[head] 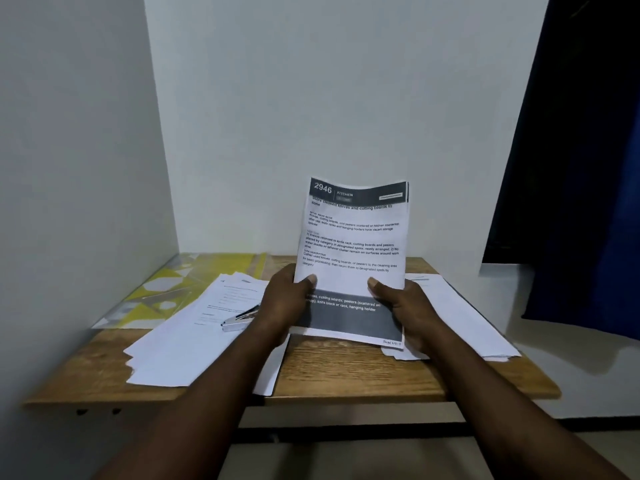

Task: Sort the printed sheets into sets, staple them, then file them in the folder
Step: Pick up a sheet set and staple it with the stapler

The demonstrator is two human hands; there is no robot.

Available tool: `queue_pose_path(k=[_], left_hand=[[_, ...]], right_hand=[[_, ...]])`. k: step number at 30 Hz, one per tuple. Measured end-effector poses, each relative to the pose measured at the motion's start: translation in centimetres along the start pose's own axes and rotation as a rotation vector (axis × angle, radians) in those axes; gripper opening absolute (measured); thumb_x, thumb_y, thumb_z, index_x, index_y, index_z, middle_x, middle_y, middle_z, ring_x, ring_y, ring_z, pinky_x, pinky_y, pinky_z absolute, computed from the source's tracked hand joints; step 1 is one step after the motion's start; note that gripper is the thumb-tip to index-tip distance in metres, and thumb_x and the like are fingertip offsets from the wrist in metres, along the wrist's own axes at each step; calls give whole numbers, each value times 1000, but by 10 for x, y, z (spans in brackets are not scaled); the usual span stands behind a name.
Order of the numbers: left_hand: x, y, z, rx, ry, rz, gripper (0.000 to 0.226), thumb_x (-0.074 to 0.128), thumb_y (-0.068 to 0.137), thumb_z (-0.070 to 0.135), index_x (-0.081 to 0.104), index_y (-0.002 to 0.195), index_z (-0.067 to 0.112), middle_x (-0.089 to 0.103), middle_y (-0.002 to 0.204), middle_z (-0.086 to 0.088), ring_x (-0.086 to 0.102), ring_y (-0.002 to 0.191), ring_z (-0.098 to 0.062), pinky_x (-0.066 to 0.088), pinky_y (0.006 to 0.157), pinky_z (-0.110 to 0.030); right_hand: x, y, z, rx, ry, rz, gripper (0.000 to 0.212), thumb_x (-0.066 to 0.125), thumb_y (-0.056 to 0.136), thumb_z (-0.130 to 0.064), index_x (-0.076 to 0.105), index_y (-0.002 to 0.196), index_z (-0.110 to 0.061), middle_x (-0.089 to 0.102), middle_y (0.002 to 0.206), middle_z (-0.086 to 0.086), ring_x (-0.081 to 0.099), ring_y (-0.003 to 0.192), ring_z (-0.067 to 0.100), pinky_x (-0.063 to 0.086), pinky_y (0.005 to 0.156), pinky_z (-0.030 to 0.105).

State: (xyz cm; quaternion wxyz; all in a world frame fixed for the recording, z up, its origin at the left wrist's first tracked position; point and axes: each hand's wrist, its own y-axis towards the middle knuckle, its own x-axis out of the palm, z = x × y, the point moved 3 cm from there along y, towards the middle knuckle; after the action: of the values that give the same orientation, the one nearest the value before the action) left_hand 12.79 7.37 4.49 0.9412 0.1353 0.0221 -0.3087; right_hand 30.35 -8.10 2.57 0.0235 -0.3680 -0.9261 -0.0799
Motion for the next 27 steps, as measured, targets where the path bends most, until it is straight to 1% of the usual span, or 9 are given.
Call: queue_pose_path(k=[3,7,10,13,16,19,22,24,27], left_hand=[[0,-8,8,88,3,50,23,60,103,21,70,120,33,75,112,14,70,103,-11,54,82,-32],[-13,-9,28,209,-12,51,26,60,102,17,68,121,32,76,113,15,71,102,-7,55,81,-29],[-20,-8,29,160,-38,-9,30,65,99,16,68,123,33,76,115,14,72,106,-11,58,88,-35],[-24,-9,17,111,-69,-32,27,75,96,33,70,123,34,78,114,15,74,106,-10,59,95,-41],[-22,-10,10,83,-92,-26,28,76,94,45,72,118,33,79,111,15,75,102,-10,60,95,-42],[-16,-8,14,91,-64,7,28,75,91,54,75,109,31,81,103,10,77,96,-14,62,89,-44],[-14,-5,27,142,-93,77,25,77,91,50,79,101,27,81,93,8,78,85,-13,62,79,-38],[-15,-3,31,161,-88,97,25,79,90,48,80,100,25,82,92,7,79,85,-15,63,80,-40],[-14,-3,25,120,-79,28,31,80,88,50,78,108,26,82,98,8,79,89,-16,64,85,-45]], right_hand=[[4,-2,-8,-78,-67,83,37,78,94,-42,76,120,-15,82,108,5,79,100,28,59,99,54],[12,-3,-26,-178,-64,125,33,76,95,-40,76,119,-18,82,105,2,79,96,25,63,89,46],[18,-9,-27,-210,-61,97,32,78,94,-36,75,120,-18,82,107,2,79,99,26,64,88,45],[18,-11,-14,-153,28,65,37,79,92,-34,73,124,-17,81,111,5,78,101,31,63,88,48],[19,-13,-9,-126,29,92,41,83,88,-37,74,121,-15,81,106,8,79,97,33,63,89,54],[21,-10,-17,-153,-77,139,32,80,92,-41,75,114,-18,82,98,4,80,89,28,64,86,55],[22,-9,-31,-190,-95,141,25,77,95,-39,77,109,-18,82,97,4,80,89,27,65,85,53],[21,-11,-35,-202,-58,134,22,78,95,-34,78,109,-17,82,98,4,80,91,27,65,85,50],[17,-14,-28,-164,-25,98,25,78,96,-29,77,117,-17,82,105,3,79,98,28,63,90,49]])
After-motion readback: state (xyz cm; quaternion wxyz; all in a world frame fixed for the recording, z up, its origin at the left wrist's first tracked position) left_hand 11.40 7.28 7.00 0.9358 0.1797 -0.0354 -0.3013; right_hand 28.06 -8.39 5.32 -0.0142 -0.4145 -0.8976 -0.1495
